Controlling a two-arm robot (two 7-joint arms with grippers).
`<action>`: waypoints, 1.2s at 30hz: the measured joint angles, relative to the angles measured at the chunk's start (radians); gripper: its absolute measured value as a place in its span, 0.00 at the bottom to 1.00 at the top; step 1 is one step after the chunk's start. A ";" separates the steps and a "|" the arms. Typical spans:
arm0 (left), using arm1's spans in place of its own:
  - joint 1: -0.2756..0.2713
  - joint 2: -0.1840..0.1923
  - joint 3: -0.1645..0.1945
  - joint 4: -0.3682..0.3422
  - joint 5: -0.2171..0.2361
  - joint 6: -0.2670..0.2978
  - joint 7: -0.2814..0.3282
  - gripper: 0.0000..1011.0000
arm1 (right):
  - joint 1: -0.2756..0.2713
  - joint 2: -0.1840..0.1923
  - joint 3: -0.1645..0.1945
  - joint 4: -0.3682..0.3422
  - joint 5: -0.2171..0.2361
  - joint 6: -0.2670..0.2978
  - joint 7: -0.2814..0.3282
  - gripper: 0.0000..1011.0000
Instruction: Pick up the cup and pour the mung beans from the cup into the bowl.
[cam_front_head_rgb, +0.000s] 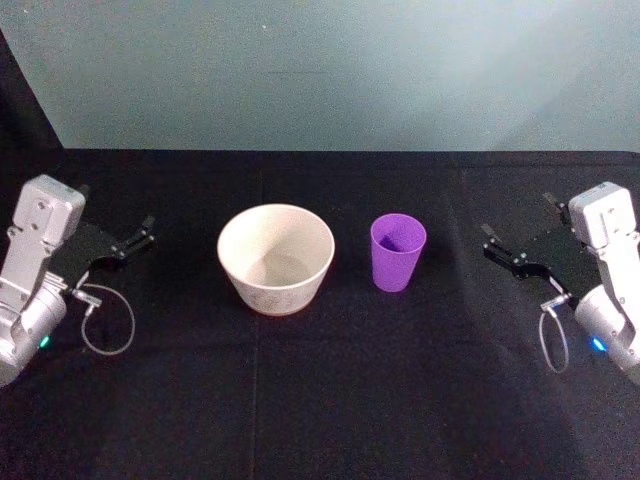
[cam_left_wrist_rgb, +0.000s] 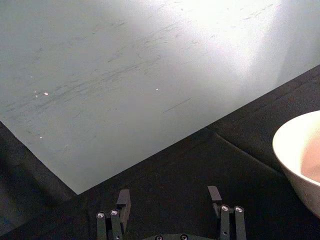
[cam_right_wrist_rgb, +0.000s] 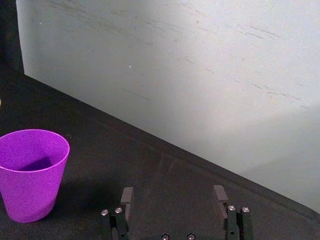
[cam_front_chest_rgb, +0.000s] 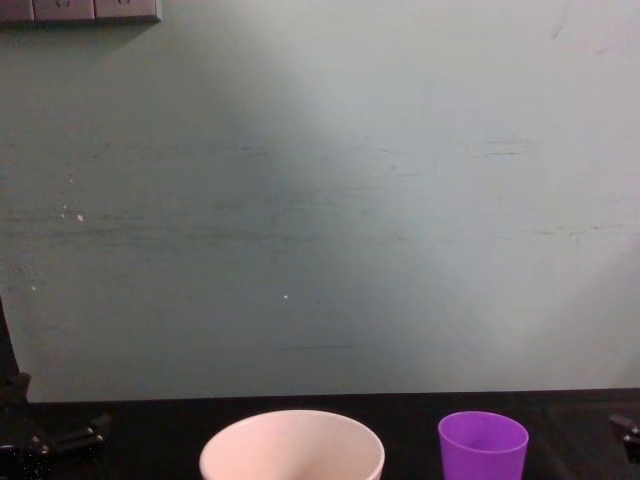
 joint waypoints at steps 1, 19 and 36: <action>0.000 0.000 0.000 0.000 0.000 0.000 0.000 0.99 | 0.000 0.000 0.000 0.000 0.000 0.000 0.000 0.99; 0.000 0.000 0.000 0.000 0.000 0.000 0.000 0.99 | 0.000 0.000 0.000 0.000 0.000 0.000 0.000 0.99; 0.000 0.000 0.000 0.000 0.000 0.000 0.000 0.99 | 0.000 0.000 0.000 0.000 0.000 0.000 0.000 0.99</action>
